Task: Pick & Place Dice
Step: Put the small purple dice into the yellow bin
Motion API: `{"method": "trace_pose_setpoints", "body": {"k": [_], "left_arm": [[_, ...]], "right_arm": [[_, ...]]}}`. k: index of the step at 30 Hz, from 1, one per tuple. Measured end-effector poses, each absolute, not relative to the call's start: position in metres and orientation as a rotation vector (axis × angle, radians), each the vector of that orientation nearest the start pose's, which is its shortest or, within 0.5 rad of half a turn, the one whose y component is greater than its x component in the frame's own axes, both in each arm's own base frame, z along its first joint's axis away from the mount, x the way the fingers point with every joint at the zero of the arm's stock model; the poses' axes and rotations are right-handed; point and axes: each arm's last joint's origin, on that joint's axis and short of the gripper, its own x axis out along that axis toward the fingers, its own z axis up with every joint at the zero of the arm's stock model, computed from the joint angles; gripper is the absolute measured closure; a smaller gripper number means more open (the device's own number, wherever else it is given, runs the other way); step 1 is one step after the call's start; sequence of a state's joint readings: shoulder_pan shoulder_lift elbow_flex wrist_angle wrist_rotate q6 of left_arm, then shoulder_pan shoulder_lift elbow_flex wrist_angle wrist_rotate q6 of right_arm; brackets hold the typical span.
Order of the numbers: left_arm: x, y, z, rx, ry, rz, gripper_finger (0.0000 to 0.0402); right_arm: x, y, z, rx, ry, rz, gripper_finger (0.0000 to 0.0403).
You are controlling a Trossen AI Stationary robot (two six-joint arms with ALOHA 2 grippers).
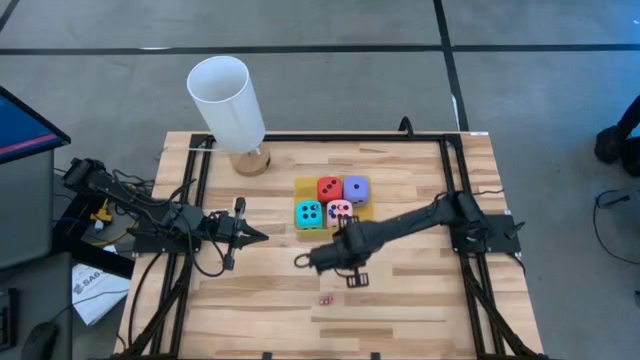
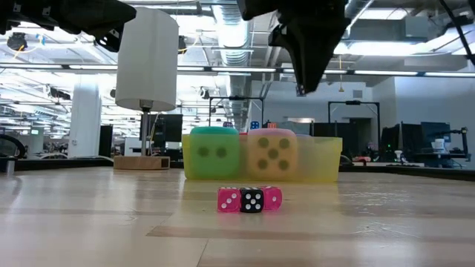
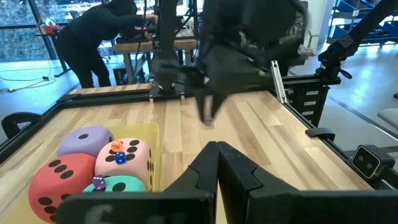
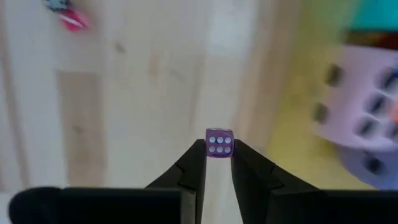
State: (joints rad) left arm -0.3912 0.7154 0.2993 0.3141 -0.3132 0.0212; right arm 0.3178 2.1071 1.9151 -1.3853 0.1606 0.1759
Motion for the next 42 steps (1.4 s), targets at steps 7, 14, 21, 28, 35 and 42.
{"method": "trace_pose_setpoints", "body": {"k": [7,14,21,28,35,42], "left_arm": [[0.155,-0.054,0.223,0.056,0.095,-0.079,0.0402],[0.155,-0.054,0.223,0.056,0.095,-0.079,0.0402],[0.155,-0.054,0.223,0.057,0.095,-0.079,0.0401],[0.155,-0.054,0.222,0.06,0.104,-0.08,0.0402],[0.155,-0.054,0.22,0.066,0.121,-0.079,0.0402],[0.155,-0.054,0.221,0.067,0.109,-0.08,0.0402]], "right_arm": [[0.389,0.088,0.27,-0.275,1.582,-0.069,0.0343],[0.383,0.057,0.289,-0.238,1.571,-0.098,0.0344],[0.374,0.035,0.314,-0.192,1.494,-0.14,0.0344],[0.365,0.017,0.312,-0.176,1.429,-0.18,0.0344],[0.33,0.011,0.284,-0.124,1.278,-0.206,0.0344],[0.291,0.005,0.245,-0.021,1.113,-0.258,0.0344]]}}
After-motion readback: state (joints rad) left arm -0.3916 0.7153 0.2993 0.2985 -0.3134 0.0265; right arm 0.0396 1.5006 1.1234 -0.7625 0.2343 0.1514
